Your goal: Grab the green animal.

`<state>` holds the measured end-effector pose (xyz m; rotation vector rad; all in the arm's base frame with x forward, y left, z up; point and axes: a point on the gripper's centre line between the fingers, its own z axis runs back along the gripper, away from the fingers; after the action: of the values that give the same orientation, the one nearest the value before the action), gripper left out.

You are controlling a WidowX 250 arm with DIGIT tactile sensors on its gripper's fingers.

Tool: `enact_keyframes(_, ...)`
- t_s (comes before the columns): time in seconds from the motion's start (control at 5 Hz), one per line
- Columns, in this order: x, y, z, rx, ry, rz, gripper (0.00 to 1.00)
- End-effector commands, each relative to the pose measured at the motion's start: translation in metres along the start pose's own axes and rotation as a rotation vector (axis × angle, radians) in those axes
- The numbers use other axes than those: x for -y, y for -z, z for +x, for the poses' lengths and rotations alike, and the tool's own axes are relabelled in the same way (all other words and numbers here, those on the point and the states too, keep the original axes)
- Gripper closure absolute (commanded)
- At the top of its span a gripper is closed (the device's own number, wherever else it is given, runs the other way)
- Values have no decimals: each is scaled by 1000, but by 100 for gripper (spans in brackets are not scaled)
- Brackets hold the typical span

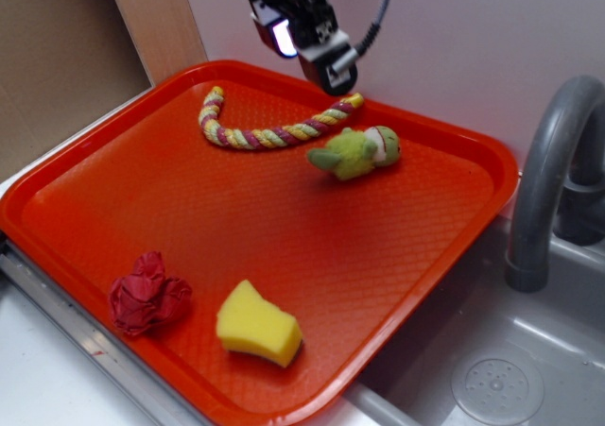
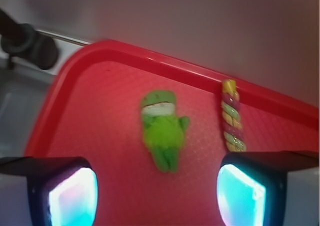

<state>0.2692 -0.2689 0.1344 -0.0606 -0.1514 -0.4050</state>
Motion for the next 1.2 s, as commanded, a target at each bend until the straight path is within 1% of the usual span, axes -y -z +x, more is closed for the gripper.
enact_keyframes(0.0,18,36,12,-5,-25,-19,0)
enact_keyframes(0.2,12,55,15,-47,-49,1,0)
enact_keyframes(0.4,-4,82,14,-118,-65,12,0)
enact_keyframes(0.6,-22,93,12,-158,-91,30,0)
enact_keyframes(0.8,-31,96,10,-169,-126,29,100)
enact_keyframes(1.0,-31,86,7,-139,-183,23,100)
